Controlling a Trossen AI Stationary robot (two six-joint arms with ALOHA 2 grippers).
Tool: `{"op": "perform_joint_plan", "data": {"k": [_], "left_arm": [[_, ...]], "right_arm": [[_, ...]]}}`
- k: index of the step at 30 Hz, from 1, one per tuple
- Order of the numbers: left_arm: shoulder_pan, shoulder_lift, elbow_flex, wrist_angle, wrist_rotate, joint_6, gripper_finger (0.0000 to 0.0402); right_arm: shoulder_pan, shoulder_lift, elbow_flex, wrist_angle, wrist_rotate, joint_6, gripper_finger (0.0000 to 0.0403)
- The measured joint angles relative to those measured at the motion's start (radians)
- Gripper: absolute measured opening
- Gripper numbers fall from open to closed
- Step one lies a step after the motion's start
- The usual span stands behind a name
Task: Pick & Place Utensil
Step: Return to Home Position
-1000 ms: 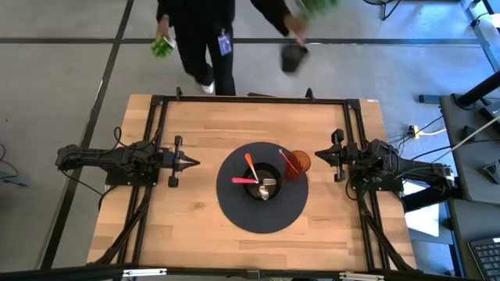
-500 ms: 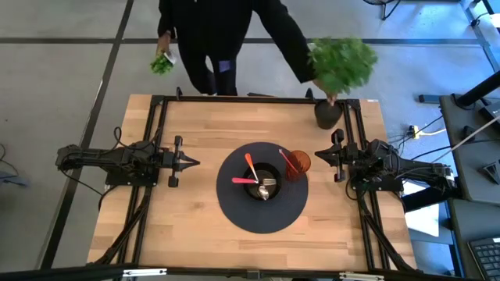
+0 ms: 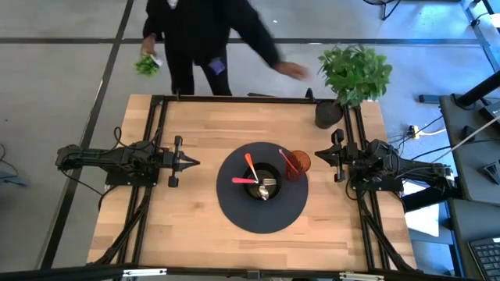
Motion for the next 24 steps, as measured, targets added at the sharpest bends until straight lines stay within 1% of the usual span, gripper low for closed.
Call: {"op": "perform_joint_plan", "data": {"k": [24], "left_arm": [[0.000, 0.000, 0.000, 0.000, 0.000, 0.000, 0.0005]], "right_arm": [[0.000, 0.000, 0.000, 0.000, 0.000, 0.001, 0.0014]]}}
